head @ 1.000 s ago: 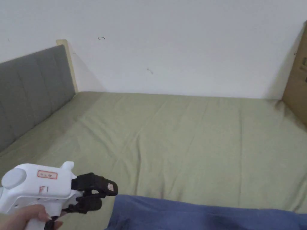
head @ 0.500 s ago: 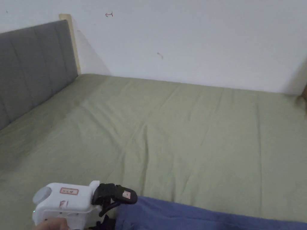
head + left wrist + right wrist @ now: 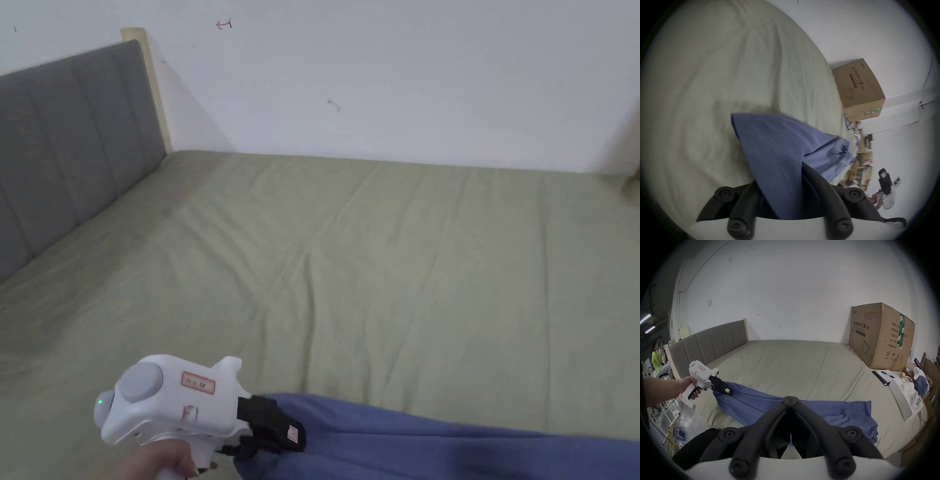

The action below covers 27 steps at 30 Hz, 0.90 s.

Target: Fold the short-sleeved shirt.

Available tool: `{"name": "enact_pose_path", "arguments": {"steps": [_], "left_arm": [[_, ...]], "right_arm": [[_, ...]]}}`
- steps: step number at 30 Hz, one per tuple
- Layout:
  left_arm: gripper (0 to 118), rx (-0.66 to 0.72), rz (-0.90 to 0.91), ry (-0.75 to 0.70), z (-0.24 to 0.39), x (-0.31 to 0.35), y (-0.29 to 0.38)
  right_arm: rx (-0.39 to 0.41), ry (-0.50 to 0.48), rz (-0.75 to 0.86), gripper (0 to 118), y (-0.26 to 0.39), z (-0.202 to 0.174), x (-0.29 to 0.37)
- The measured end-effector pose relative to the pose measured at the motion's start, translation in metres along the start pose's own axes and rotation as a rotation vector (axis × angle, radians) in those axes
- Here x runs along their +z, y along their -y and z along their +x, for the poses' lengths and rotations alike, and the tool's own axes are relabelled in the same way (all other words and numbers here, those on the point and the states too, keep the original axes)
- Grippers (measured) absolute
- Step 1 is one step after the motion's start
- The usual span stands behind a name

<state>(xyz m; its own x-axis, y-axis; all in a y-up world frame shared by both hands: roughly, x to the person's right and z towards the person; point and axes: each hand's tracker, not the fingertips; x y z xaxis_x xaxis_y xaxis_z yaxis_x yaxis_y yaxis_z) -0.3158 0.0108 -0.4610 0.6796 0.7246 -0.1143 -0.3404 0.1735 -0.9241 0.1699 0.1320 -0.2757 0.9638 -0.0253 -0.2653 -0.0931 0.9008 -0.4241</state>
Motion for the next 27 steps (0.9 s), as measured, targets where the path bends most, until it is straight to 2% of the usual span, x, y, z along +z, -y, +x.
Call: {"name": "enact_pose_path", "arguments": {"steps": [2, 4, 6, 9, 12, 14, 17, 18, 19, 21, 22, 24, 27], "left_arm": [[6, -0.133, 0.039, -0.168, 0.023, 0.02, 0.001], [6, -0.311, 0.067, -0.449, 0.048, 0.034, 0.008], [6, -0.392, 0.06, -0.698, 0.066, 0.039, 0.013], [6, -0.536, 0.032, -0.855, 0.093, 0.032, 0.026], [6, -0.626, 0.036, -0.891, 0.131, 0.011, 0.04], [6, -0.638, 0.015, -0.77, 0.165, -0.009, 0.046], [7, -0.562, -0.066, -0.555, 0.202, -0.049, 0.051], [20, -0.55, -0.116, -0.494, 0.211, -0.068, 0.053], [45, -0.56, -0.159, -0.442, 0.222, -0.087, 0.057], [111, -0.563, -0.195, -0.362, 0.236, -0.113, 0.061], [118, -0.525, -0.209, -0.337, 0.24, -0.123, 0.062], [118, -0.489, -0.21, -0.243, 0.247, -0.13, 0.063], [118, -0.424, -0.202, -0.208, 0.247, -0.115, 0.061]], "right_arm": [[-0.024, -0.014, 0.014, 0, 0.001, 0.004, 0.004], [-0.05, -0.02, 0.023, 0, 0.004, 0.008, 0.008], [-0.074, -0.025, 0.027, 0, 0.008, 0.013, 0.01], [-0.104, -0.021, 0.03, 0, 0.013, 0.021, 0.015], [-0.117, -0.02, 0.043, 0, 0.013, 0.031, 0.024], [-0.114, -0.005, 0.056, 0, 0.01, 0.039, 0.033], [-0.112, 0.015, 0.083, 0, 0.006, 0.053, 0.047], [-0.109, 0.028, 0.091, 0, 0.005, 0.057, 0.052], [-0.105, 0.042, 0.098, 0, 0.004, 0.062, 0.057], [-0.102, 0.071, 0.104, 0, 0.003, 0.07, 0.066], [-0.101, 0.085, 0.104, 0, 0.003, 0.074, 0.069], [-0.102, 0.107, 0.103, 0, 0.003, 0.081, 0.077], [-0.108, 0.123, 0.1, 0, 0.006, 0.088, 0.082]]}}
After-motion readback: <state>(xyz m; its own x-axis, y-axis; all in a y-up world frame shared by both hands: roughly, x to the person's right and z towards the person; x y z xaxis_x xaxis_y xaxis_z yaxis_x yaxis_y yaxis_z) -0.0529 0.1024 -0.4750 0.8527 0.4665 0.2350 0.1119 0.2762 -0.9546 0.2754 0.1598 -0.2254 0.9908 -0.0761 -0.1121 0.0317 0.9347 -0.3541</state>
